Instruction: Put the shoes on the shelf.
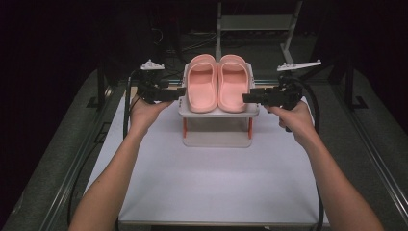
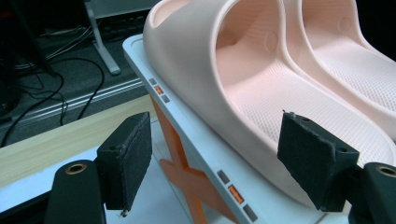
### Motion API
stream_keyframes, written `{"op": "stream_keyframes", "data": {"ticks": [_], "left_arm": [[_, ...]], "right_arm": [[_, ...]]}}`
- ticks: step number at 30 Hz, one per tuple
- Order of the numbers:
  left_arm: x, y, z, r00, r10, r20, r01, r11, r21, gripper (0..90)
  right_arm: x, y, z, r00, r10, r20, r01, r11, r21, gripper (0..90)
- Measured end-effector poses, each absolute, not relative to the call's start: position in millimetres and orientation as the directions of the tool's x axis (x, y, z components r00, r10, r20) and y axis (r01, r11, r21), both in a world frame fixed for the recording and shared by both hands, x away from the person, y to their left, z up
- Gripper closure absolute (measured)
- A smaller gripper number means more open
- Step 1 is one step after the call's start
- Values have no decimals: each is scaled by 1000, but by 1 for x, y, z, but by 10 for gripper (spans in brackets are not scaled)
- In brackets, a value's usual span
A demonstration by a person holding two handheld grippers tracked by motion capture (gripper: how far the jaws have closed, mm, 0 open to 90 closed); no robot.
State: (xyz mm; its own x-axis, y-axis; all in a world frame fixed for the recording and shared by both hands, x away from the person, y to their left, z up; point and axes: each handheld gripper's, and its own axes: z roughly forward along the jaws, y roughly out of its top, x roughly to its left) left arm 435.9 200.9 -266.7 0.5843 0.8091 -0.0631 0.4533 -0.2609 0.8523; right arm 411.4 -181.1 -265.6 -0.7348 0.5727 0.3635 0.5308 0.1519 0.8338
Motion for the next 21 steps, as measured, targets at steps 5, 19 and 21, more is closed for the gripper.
{"op": "stream_keyframes", "data": {"ticks": [5, 19, 21], "left_arm": [[430, 202, -267, 580, 813, -60, 449, -257, 856, 226], [414, 209, -272, 586, 808, -62, 437, -250, 864, 206], [410, 209, -275, 589, 806, -55, 436, -260, 862, 200]], "right_arm": [[407, -182, -266, -737, 568, 367, 531, 151, 834, 420], [394, -184, -271, -747, 554, 367, 522, 148, 840, 413], [392, -184, -272, -749, 554, 363, 520, 154, 840, 411]]}}
